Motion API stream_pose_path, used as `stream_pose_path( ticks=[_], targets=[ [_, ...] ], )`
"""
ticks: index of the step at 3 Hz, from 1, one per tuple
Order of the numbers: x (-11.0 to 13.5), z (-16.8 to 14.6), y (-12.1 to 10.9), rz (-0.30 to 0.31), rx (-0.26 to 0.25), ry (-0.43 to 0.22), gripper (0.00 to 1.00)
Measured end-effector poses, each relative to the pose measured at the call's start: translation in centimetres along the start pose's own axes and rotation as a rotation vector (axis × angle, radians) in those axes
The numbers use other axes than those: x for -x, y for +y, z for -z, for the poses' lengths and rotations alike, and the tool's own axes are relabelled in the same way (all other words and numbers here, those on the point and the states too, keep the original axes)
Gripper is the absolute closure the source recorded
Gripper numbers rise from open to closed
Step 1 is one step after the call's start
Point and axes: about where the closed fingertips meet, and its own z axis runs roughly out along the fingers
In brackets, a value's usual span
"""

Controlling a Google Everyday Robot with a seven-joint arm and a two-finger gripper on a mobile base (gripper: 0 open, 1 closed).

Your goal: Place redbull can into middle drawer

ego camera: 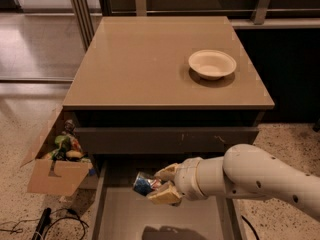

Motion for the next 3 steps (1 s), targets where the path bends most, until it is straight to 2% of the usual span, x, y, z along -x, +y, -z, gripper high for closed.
stream_pose_path(
  ticks=[1, 2, 3],
  targets=[
    [-3.4, -1.0, -1.1, 0.02, -0.009, 0.029, 1.0],
    [-7.0, -1.4, -4.4, 0.038, -0.051, 0.064, 1.0],
    [-7.0, -1.4, -4.4, 0.038, -0.051, 0.064, 1.0]
  ],
)
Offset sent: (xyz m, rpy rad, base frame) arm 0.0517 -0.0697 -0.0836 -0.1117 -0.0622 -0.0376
